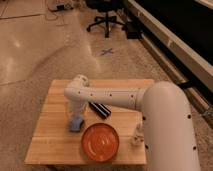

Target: Wipe the white sponge on the table

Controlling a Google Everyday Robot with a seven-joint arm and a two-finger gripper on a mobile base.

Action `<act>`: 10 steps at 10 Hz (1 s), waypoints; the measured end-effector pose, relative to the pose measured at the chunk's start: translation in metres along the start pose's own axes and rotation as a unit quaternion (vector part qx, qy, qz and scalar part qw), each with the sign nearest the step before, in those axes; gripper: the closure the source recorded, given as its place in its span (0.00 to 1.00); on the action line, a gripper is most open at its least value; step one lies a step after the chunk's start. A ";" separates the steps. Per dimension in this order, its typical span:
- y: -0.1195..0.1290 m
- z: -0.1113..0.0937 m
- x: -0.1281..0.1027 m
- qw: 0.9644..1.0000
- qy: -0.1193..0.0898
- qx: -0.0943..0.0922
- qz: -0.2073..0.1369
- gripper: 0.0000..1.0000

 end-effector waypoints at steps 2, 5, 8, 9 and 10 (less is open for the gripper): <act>0.002 0.007 -0.003 1.000 0.003 -0.006 -0.003 0.35; 0.000 0.017 -0.010 1.000 0.003 -0.012 -0.005 0.35; 0.000 0.023 -0.014 1.000 0.004 -0.021 -0.007 0.42; -0.001 0.024 -0.015 1.000 0.005 -0.024 -0.008 0.51; -0.001 0.026 -0.016 1.000 0.005 -0.028 -0.008 0.63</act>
